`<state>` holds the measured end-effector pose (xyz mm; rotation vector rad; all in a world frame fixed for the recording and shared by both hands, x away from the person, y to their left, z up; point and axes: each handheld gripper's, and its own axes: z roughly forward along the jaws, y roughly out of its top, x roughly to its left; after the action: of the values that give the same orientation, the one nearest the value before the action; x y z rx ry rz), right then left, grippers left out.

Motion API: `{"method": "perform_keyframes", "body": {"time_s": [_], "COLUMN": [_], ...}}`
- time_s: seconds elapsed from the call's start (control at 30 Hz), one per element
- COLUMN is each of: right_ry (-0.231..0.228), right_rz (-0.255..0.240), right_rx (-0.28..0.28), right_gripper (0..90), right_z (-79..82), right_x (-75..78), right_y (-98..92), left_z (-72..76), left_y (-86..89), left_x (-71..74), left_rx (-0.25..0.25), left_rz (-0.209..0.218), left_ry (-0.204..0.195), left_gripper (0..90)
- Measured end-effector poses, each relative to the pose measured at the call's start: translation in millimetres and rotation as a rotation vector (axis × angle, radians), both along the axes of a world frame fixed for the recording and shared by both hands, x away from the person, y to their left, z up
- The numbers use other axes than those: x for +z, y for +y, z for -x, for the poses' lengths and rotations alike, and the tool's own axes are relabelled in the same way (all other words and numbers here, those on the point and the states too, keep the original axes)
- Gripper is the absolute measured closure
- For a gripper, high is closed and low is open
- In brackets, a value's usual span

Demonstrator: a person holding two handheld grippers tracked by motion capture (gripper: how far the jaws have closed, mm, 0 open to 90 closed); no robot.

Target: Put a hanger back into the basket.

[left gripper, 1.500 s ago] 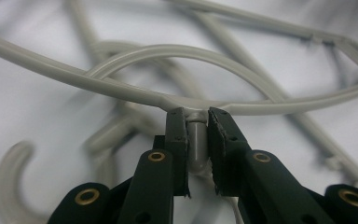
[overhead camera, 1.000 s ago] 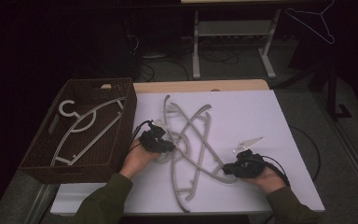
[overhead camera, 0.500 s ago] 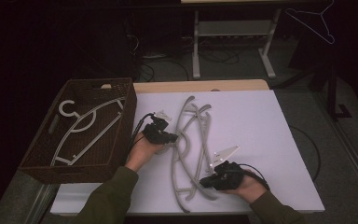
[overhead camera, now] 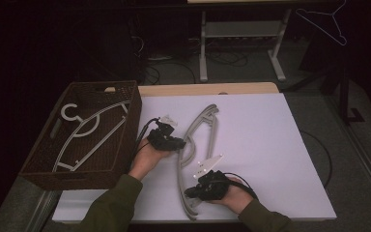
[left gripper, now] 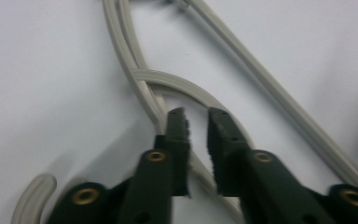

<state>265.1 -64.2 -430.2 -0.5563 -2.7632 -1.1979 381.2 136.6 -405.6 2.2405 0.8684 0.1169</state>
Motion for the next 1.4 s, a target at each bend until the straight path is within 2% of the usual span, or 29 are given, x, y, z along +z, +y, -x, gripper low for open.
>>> {"method": "perform_keyframes", "body": {"time_s": [0.03,0.07,0.13,0.2,0.27,0.4,0.53,0.57,0.6,0.63,0.7,0.77,0.8,0.83,0.93,1.03,1.07,1.17,1.2,1.23,1.27,1.3,1.37,1.4], "right_ry": [0.002,0.012,0.029,0.015,0.023,0.000,0.011,-0.012,-0.003,-0.015,-0.023,-0.014,-0.024,-0.019,-0.021,-0.057,-0.064,-0.076,-0.080,-0.082,-0.085,-0.087,-0.083,-0.089], "right_rz": [-0.012,-0.026,-0.032,-0.025,-0.037,-0.004,-0.001,0.002,-0.002,0.002,-0.002,-0.013,-0.013,-0.020,-0.027,-0.019,-0.029,-0.049,-0.052,-0.055,-0.052,-0.046,-0.051,-0.054], "right_rx": [-0.012,-0.023,-0.037,-0.035,-0.045,-0.082,-0.073,-0.061,-0.061,-0.059,-0.061,-0.081,-0.081,-0.087,-0.094,-0.093,-0.106,-0.163,-0.175,-0.195,-0.217,-0.230,-0.264,-0.269], "right_gripper": [88.9,88.8,88.9,88.3,88.4,88.8,89.8,89.7,89.6,89.7,89.7,89.7,89.7,89.7,88.2,83.5,81.0,70.9,67.6,64.2,61.6,59.5,56.1,56.1], "right_z": [-0.7,-1.2,-1.3,-2.9,-3.4,-6.9,-10.7,-12.3,-12.8,-13.7,-17.4,-20.2,-22.6,-23.9,-26.4,-24.5,-23.5,-19.7,-19.5,-19.0,-18.4,-18.2,-16.1,-16.2], "right_x": [1.5,2.6,2.0,1.7,2.0,0.8,-3.6,-4.1,-3.1,-2.0,-0.6,0.0,-0.5,-0.7,-1.6,4.4,7.8,15.7,16.6,16.9,17.0,16.7,17.0,16.6], "right_y": [-1.7,-2.5,-1.0,0.2,2.6,2.6,13.3,16.6,20.5,23.6,27.8,31.6,32.8,34.3,34.6,22.7,16.4,-4.2,-11.9,-19.0,-25.8,-32.4,-45.0,-51.7], "left_z": [4.6,7.9,15.6,23.0,29.6,38.0,39.8,39.7,39.0,38.3,38.1,36.3,36.2,35.2,33.8,35.2,35.3,34.9,35.3,34.4,34.7,33.7,33.1,32.5], "left_y": [0.7,3.1,5.6,8.4,10.1,16.7,19.6,19.6,20.9,21.6,21.9,23.9,23.5,24.5,24.5,22.8,21.6,14.6,12.0,11.3,8.6,9.0,7.7,8.0], "left_x": [0.7,1.2,-0.3,-2.5,-4.9,-7.3,-9.5,-10.3,-10.3,-10.9,-12.7,-14.7,-16.3,-16.9,-18.4,-19.4,-20.2,-26.4,-28.0,-27.4,-28.1,-27.3,-28.3,-28.3], "left_rx": [0.017,0.008,0.022,0.024,0.029,0.043,0.046,0.056,0.052,0.055,0.072,0.066,0.080,0.073,0.077,0.069,0.057,0.048,0.058,0.048,0.065,0.055,0.079,0.079], "left_rz": [0.006,-0.006,-0.015,-0.022,-0.027,-0.013,-0.013,-0.003,-0.011,-0.007,-0.005,-0.017,-0.007,-0.015,0.001,0.002,-0.014,-0.026,-0.021,-0.027,-0.017,-0.026,0.006,0.007], "left_ry": [0.002,0.008,0.023,0.035,0.040,0.051,0.076,0.078,0.080,0.086,0.089,0.097,0.100,0.106,0.118,0.127,0.130,0.143,0.142,0.136,0.141,0.142,0.164,0.168], "left_gripper": [66.1,62.8,56.0,53.1,51.2,48.5,46.2,46.2,45.8,45.7,45.4,45.2,45.2,45.1,44.9,45.1,45.3,46.0,48.2,50.9,55.7,56.3,59.2,60.3]}}
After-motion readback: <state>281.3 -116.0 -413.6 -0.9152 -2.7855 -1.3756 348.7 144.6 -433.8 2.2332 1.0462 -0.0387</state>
